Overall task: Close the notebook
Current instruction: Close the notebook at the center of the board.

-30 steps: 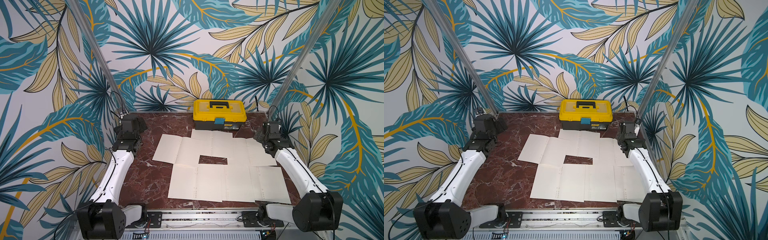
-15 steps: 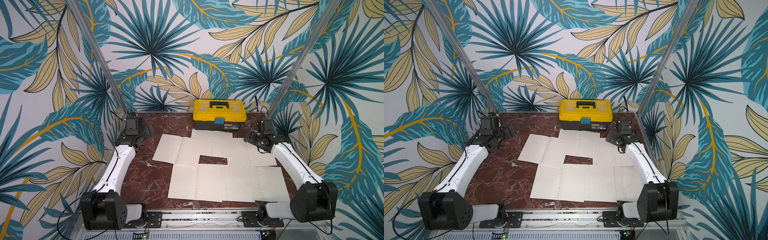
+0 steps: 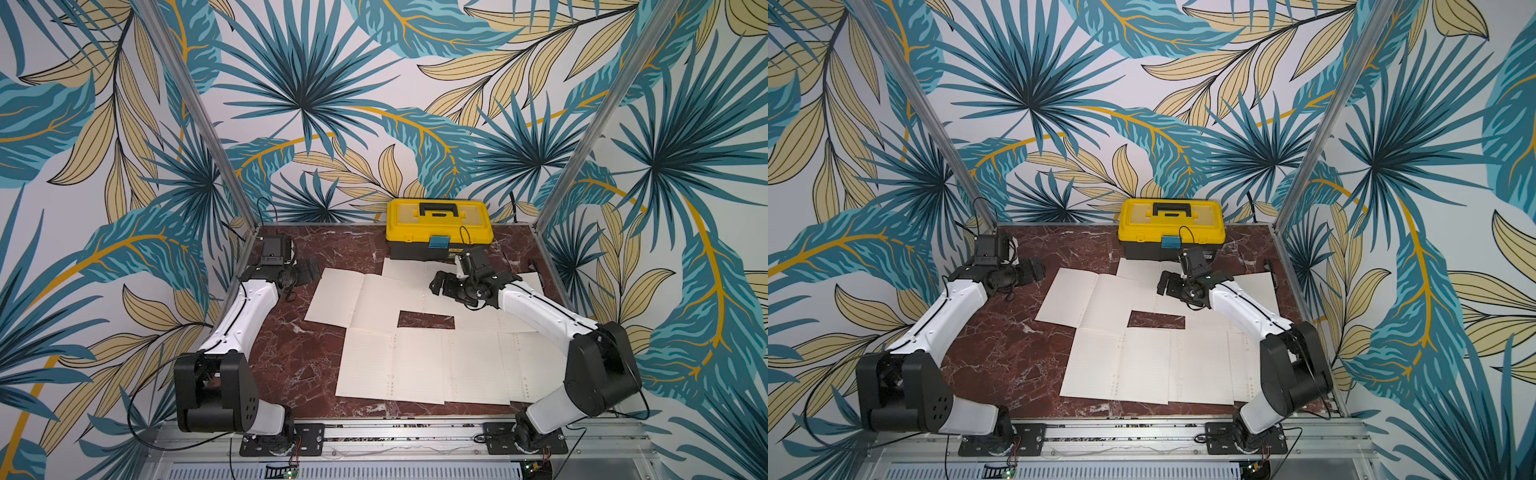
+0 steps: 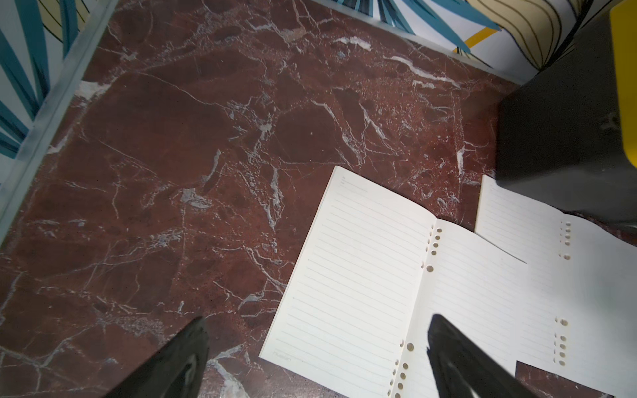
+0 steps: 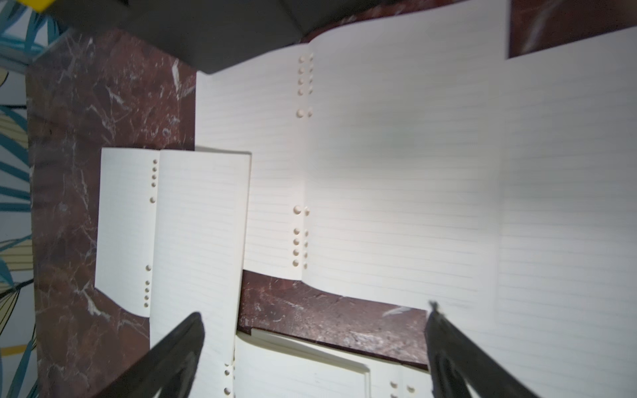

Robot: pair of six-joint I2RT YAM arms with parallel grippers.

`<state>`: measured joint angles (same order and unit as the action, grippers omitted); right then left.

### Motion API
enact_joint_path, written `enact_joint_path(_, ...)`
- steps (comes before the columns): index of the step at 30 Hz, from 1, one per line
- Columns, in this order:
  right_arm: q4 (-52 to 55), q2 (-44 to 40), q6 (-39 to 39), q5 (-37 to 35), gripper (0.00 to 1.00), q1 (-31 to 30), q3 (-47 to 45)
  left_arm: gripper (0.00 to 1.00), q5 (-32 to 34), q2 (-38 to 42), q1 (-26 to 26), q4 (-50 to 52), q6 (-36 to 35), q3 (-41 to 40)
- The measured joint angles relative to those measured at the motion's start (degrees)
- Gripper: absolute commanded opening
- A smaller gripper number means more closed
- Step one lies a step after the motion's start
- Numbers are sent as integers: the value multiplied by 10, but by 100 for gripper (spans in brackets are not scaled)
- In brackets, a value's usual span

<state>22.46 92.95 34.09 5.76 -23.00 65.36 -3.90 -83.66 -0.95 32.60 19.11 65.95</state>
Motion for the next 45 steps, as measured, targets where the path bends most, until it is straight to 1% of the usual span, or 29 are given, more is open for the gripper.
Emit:
enact_joint_path(6,-37,94,21,31,89,-70,54,100,-16,-39,0,3,7,0)
enact_joint_path(7,-42,109,25,38,88,-80,64,99,-18,-45,0,3,7,0)
enact_joint_path(9,-54,131,31,46,82,-92,76,96,-22,-59,0,3,9,0)
enact_joint_path(14,-59,164,39,61,71,-100,89,92,-31,-94,0,3,12,0)
enact_joint_path(20,-59,170,41,68,62,-101,92,88,-43,-117,0,2,15,0)
enact_joint_path(32,-56,172,41,77,59,-122,92,84,-66,-160,0,-9,15,0)
enact_joint_path(45,-47,196,50,77,57,-123,92,81,-82,-196,0,-14,7,21)
